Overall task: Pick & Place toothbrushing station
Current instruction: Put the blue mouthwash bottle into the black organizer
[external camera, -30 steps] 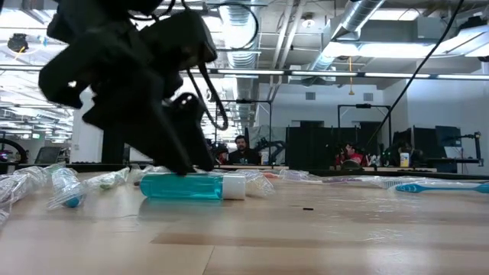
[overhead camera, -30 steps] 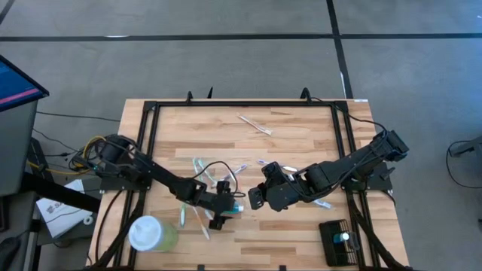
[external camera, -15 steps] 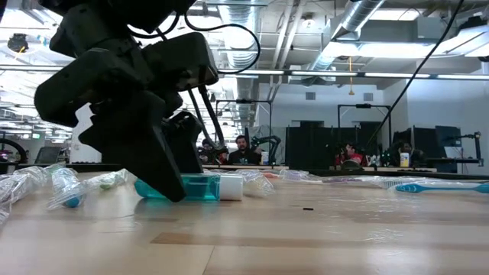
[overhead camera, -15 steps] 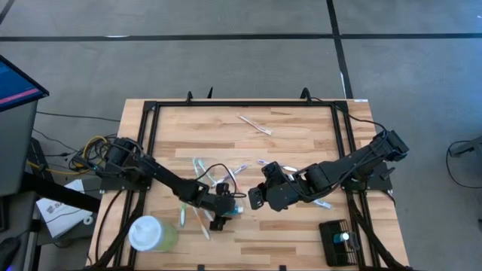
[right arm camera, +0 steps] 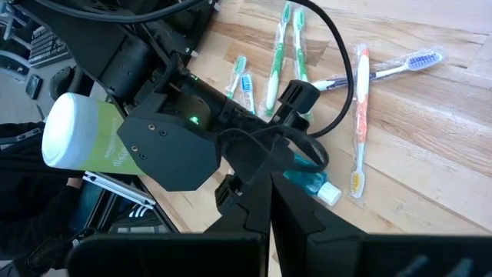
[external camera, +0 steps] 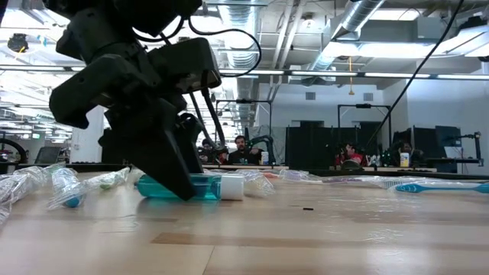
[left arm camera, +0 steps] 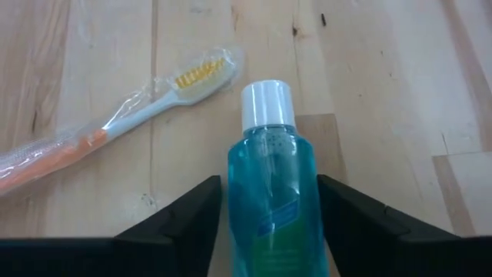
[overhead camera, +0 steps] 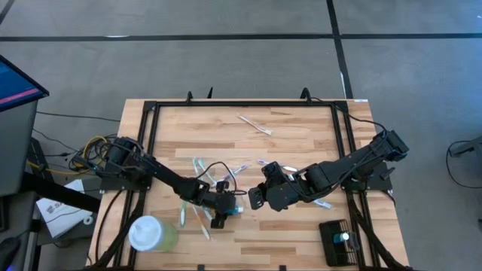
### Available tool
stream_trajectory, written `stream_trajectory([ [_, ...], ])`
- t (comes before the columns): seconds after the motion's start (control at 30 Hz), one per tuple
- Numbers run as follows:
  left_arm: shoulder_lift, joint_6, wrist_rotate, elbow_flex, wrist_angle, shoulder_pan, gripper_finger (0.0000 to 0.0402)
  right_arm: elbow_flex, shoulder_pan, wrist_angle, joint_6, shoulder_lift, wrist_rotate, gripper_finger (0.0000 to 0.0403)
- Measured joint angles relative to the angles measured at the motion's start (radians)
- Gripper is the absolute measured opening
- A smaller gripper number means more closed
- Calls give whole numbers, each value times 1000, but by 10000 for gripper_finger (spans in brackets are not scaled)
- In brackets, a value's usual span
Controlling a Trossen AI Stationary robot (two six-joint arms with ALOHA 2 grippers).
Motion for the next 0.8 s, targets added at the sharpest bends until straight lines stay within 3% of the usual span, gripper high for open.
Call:
stream_trajectory([
  [0.23,0,-29,16,0,2,3,152,0,0,0,0,0,0,0],
  [0.8,-71,-56,47,-5,-10,-4,153,0,1,10,3,0,-33,0],
])
